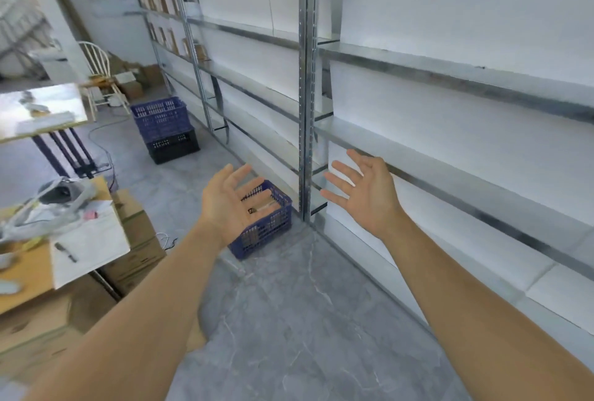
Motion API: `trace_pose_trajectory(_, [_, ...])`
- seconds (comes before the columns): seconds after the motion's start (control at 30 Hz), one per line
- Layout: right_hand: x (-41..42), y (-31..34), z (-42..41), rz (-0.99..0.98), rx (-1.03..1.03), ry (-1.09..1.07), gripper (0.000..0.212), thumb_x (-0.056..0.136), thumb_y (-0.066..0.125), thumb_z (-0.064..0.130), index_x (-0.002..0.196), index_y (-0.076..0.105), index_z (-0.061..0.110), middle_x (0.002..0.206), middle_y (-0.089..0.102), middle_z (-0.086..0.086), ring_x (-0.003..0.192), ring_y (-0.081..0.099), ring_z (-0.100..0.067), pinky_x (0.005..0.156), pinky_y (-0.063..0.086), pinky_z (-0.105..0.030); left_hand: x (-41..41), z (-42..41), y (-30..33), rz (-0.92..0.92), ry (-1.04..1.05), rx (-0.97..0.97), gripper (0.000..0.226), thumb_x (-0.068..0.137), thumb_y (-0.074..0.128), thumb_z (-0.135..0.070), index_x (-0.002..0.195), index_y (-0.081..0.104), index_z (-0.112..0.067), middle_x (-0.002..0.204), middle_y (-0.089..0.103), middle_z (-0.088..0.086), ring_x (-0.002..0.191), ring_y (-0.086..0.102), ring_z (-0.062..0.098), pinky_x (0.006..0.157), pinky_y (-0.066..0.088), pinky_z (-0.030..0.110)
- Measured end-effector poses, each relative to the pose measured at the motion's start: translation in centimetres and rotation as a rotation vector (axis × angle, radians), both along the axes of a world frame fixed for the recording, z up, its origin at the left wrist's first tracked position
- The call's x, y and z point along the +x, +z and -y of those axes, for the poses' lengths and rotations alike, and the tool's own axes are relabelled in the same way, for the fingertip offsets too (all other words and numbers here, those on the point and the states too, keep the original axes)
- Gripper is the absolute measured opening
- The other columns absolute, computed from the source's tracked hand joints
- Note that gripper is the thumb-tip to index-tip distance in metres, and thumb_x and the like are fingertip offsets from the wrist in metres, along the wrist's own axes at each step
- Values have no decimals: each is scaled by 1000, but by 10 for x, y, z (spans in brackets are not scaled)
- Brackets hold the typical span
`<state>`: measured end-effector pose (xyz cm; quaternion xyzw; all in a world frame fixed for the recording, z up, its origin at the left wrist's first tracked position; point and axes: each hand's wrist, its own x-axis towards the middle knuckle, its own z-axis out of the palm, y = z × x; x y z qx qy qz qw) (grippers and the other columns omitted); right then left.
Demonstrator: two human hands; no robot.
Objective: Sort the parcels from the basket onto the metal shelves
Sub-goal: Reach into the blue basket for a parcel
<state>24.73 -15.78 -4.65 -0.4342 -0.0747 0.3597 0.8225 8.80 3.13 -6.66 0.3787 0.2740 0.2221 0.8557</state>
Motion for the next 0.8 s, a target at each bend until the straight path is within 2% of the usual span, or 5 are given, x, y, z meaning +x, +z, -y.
trace_pose_trajectory(0.17, [25, -18, -46, -12, -56, 81, 52, 104, 43, 38, 154, 44, 21, 146, 57, -14, 137, 54, -37, 107, 48, -60, 15, -32, -19, -15, 43, -35, 58, 106, 38, -51, 153, 50, -21, 149, 57, 18, 110, 67, 38, 76, 54, 51])
trace_pose_trajectory(0.33, [60, -40, -112, -7, -121, 141, 56, 106, 39, 48, 156, 42, 23, 149, 56, -13, 136, 55, -36, 103, 52, -60, 43, -90, -46, -67, 96, -44, 56, 104, 39, -54, 149, 55, -24, 153, 55, 16, 125, 61, 41, 96, 50, 58])
trace_pose_trajectory(0.47, [86, -52, -175, 11, -168, 183, 56, 107, 38, 49, 156, 42, 24, 150, 55, -12, 134, 56, -35, 93, 56, -54, 68, -147, -64, -67, 124, -69, 55, 104, 39, -54, 146, 57, -24, 150, 58, 14, 129, 59, 41, 95, 51, 59])
trace_pose_trajectory(0.53, [101, -58, -210, 4, -176, 204, 56, 106, 38, 50, 157, 41, 25, 150, 56, -12, 131, 58, -33, 99, 54, -56, 82, -178, -73, -71, 126, -88, 56, 104, 40, -54, 146, 58, -23, 146, 60, 14, 125, 62, 40, 92, 52, 57])
trace_pose_trajectory(0.8, [147, -77, -332, -20, -217, 259, 58, 106, 36, 55, 156, 43, 26, 136, 62, -7, 132, 56, -32, 113, 44, -61, 125, -291, -92, -103, 140, -136, 49, 103, 40, -54, 134, 65, -25, 143, 64, 13, 118, 66, 37, 119, 36, 63])
